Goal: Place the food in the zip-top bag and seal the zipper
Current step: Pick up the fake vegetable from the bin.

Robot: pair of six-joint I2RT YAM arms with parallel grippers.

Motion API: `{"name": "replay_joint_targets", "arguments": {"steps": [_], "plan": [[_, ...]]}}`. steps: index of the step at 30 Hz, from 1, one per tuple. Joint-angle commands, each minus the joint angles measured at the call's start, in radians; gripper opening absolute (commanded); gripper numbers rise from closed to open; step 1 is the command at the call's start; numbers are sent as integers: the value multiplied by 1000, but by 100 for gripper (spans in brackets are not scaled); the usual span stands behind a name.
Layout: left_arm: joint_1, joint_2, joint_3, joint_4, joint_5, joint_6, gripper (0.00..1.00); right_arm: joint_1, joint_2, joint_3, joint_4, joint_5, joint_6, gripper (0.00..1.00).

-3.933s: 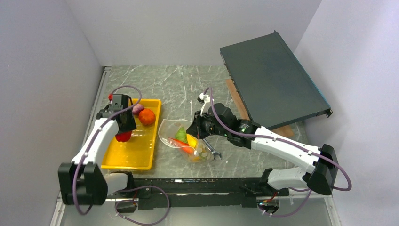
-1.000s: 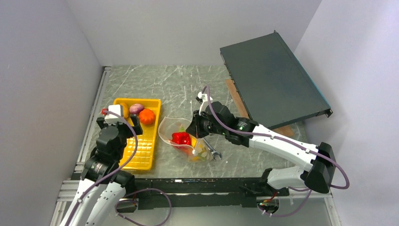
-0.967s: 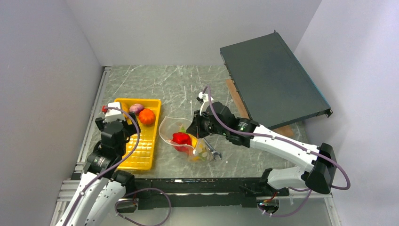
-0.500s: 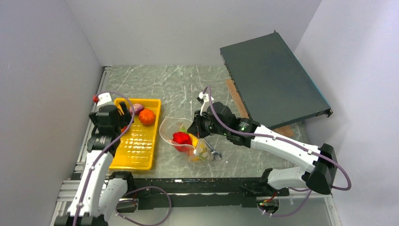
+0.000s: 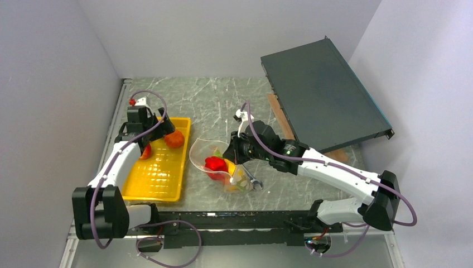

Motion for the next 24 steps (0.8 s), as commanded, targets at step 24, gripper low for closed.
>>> {"name": "replay_joint_targets", "arguments": {"steps": [24], "plan": [[106, 220, -62, 224, 322, -135, 84, -2, -39, 55, 16, 20, -10, 0]]}}
